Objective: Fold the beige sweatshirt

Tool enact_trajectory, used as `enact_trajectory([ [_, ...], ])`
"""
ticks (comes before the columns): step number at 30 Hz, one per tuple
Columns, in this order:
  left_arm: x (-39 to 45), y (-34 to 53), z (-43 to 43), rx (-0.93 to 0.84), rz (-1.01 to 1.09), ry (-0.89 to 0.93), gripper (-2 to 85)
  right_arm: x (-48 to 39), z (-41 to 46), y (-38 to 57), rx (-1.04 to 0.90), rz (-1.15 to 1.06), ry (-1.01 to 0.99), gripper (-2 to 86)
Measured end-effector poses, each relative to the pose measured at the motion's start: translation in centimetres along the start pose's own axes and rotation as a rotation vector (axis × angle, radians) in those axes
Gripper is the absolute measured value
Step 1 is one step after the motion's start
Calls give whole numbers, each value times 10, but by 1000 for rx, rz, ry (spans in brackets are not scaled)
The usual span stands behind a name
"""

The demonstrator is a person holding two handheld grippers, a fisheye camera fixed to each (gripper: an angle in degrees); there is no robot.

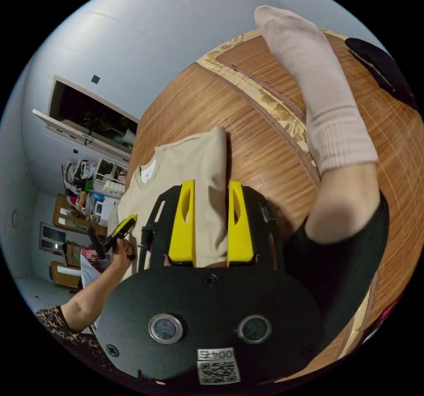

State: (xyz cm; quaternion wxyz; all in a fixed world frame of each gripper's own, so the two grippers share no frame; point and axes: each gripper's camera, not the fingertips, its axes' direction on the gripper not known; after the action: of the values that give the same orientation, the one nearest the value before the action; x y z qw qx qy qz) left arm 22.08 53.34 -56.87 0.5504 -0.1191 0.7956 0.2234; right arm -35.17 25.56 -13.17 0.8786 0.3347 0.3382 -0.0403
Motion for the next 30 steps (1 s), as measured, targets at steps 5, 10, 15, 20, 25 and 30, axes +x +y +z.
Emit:
enact_trajectory([
  [5,12,3,12,7,2,-7,66,14,21,-40,5,-3,26,124],
  [10,25,5,21,12,14,-23,67,25,46,-47,-49,-42,-74,58],
  [15,35,7,31,11,10,-24,67,15,52,-51,-51,-127,127,50],
  [20,41,9,37,7,2,-15,65,9,-2,-53,-135,-180,70,90],
  [25,48,12,40,10,4,-18,64,9,-20,-9,-337,-286,14,91],
  [30,54,14,42,9,1,-13,63,-15,-13,-4,-416,-441,-15,81],
])
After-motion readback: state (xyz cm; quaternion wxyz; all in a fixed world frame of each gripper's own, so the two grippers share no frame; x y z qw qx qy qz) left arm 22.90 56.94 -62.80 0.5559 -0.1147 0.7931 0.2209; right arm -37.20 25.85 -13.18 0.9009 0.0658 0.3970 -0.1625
